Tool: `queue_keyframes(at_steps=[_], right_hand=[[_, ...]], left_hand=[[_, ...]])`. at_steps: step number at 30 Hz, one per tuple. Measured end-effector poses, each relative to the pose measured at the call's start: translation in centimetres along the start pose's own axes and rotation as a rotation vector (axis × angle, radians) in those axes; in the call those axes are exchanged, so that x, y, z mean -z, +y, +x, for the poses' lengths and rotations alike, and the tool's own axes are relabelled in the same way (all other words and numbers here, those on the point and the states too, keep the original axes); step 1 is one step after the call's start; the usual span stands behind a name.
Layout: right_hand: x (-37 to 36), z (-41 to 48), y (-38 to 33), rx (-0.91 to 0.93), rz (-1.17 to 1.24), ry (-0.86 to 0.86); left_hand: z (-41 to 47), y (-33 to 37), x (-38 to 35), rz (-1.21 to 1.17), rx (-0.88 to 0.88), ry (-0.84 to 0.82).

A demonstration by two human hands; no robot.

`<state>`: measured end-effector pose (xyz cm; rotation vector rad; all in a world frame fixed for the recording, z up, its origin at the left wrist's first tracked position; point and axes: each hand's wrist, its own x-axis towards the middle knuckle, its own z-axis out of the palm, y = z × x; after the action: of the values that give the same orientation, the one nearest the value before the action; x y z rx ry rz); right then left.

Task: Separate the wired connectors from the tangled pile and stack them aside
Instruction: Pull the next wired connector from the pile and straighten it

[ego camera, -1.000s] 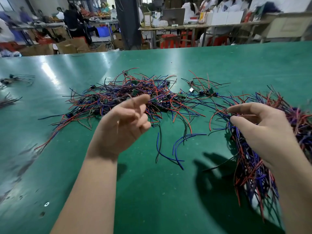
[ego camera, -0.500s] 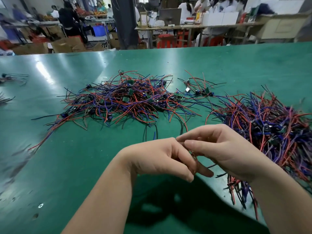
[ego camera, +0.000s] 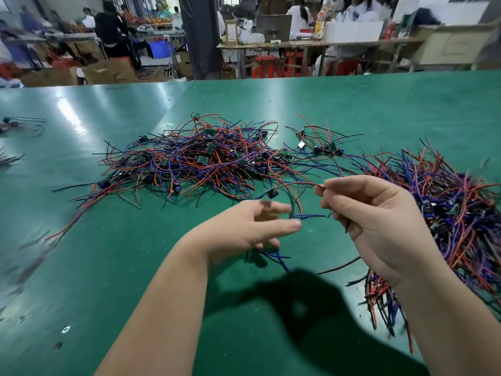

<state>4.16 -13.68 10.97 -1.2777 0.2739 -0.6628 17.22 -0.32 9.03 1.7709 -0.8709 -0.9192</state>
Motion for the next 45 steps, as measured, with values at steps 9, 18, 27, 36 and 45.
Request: queue_keyframes(at_steps=[9,18,27,36,45], right_hand=[[0.1,0.0,0.0,-0.118,0.076,0.102],[-1.0,-0.8,0.8,-0.272,-0.250,-0.249],[-0.9,-0.6,1.2,-0.259,-0.327,-0.251],[-0.1,-0.1,1.3,0.054,-0.213,-0.072],[-1.9,1.5,1.5,0.218,-0.782,-0.160]], left_hand=[[0.8,0.9,0.4,-0.621,-0.222,0.228],[0.8,1.1,0.2,-0.733,-0.377,0.408],[0.5,1.1,-0.1,-0.501,-0.521,0.463],[0.5,1.0,-0.4,-0.359,-0.543,0.403],[0.9,0.6,-0.2,-0.376,-0.382,0.349]])
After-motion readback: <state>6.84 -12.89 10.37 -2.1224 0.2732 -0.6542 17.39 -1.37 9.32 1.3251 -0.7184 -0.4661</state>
